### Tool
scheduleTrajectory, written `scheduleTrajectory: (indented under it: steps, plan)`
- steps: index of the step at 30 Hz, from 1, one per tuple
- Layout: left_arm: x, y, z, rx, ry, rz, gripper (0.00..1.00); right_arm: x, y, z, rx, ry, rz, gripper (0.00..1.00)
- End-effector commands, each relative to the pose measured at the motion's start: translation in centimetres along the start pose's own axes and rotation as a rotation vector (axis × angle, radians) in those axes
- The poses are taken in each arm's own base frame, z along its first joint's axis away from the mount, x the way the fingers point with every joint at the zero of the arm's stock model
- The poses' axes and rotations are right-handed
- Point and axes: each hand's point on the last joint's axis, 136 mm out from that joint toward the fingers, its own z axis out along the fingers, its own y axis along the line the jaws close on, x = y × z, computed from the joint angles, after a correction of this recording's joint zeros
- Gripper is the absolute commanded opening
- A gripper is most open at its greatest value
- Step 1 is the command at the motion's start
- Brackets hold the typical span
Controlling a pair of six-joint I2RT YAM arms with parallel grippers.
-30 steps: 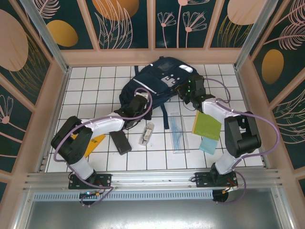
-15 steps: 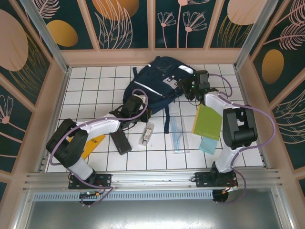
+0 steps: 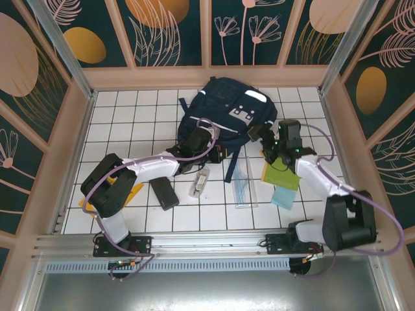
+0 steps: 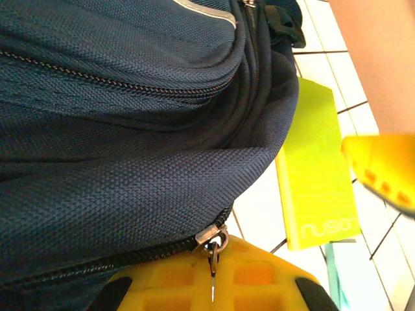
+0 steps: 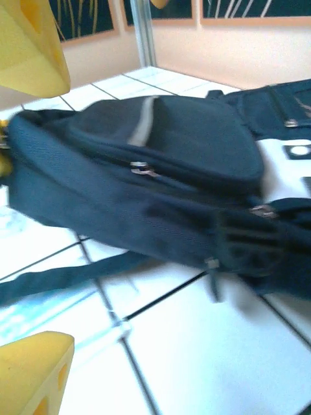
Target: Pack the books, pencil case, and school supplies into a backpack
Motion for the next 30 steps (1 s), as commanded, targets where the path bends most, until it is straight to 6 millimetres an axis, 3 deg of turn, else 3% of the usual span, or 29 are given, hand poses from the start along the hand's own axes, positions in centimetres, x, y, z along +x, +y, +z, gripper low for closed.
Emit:
scheduleTrajectory:
  steps: [1, 5, 10, 12, 15, 17, 18, 20, 23, 24, 30]
  plan:
    - [-3.4, -4.4, -0.4, 0.129, -0.101, 0.015, 0.00, 3.3, 0.3, 0.1, -0.089, 0.090, 0.131, 0.90]
    - [-2.4, -4.3, -0.8, 0.123, -0.071, 0.024, 0.00, 4.7, 2.0, 1.5, -0.169, 0.102, 0.157, 0.88]
    - [-0.9, -3.1, -1.6, 0.077, -0.040, 0.028, 0.00, 6.3, 4.4, 4.9, -0.257, 0.165, 0.188, 0.86]
    - [-0.1, -2.2, -1.5, 0.056, -0.019, 0.021, 0.00, 6.2, 5.6, 6.0, -0.307, 0.161, 0.182, 0.84]
    - [-0.2, -2.7, -2.4, 0.065, -0.024, 0.024, 0.00, 6.0, 6.4, 8.2, -0.309, 0.172, 0.169, 0.79]
    - [0.0, -2.5, -2.6, 0.055, -0.015, 0.032, 0.00, 5.8, 6.7, 9.0, -0.330, 0.173, 0.171, 0.64]
    - [0.1, -2.3, -2.6, 0.044, -0.010, 0.040, 0.00, 5.6, 6.8, 9.3, -0.344, 0.163, 0.170, 0.47]
    - [0.3, -1.7, -2.8, 0.008, -0.006, 0.059, 0.00, 5.2, 6.4, 9.4, -0.328, 0.140, 0.163, 0.26]
    - [-0.1, 0.1, -3.4, -0.097, -0.022, 0.091, 0.00, 4.9, 5.9, 9.1, -0.288, 0.113, 0.119, 0.04]
    - [-0.2, 1.1, -3.7, -0.139, -0.029, 0.096, 0.00, 4.9, 5.7, 8.8, -0.276, 0.103, 0.107, 0.00]
    - [0.1, 6.9, -5.3, -0.301, 0.016, 0.070, 0.00, 4.2, 4.8, 7.2, -0.197, 0.048, 0.029, 0.00]
